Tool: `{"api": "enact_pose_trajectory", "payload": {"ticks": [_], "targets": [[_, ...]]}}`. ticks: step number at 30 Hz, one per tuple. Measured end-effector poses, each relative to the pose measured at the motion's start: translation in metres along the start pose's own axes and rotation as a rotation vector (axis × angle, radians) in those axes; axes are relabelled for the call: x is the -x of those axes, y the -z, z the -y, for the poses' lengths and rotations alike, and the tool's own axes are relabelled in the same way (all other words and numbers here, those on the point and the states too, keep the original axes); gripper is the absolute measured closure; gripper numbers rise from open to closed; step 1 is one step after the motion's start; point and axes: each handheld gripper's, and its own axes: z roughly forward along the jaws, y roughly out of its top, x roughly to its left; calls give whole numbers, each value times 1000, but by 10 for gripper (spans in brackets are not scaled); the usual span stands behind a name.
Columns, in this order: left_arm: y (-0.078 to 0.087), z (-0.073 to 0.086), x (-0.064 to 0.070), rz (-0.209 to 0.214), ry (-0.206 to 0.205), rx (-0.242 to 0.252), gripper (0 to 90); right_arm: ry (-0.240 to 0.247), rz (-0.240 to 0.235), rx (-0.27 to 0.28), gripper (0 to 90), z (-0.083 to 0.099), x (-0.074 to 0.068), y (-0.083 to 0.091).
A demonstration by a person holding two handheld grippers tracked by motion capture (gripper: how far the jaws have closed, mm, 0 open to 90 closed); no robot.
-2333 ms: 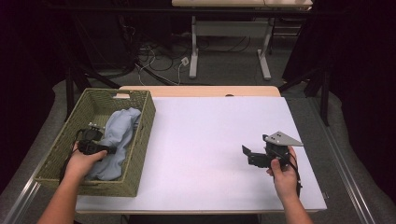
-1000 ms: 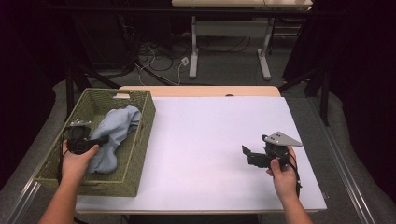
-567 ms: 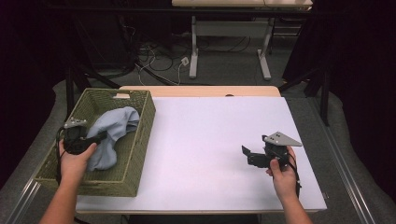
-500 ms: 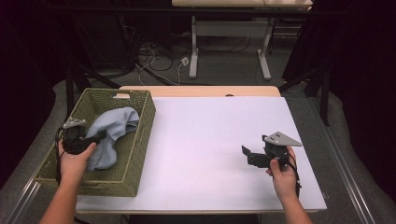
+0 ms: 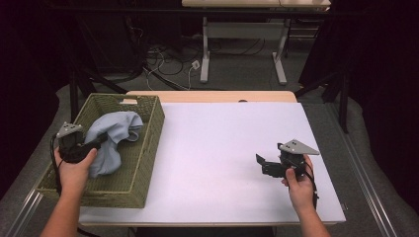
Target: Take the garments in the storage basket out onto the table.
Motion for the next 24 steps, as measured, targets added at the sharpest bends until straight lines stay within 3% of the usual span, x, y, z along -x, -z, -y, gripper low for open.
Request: {"api": "enact_pose_trajectory", "payload": {"ticks": [16,24], "targets": [[30,-13,7,18,17,141,728,-1,4,2,118,0,0,0],[43,-18,15,32,7,201,728,0,5,3,118,0,0,0]]}}
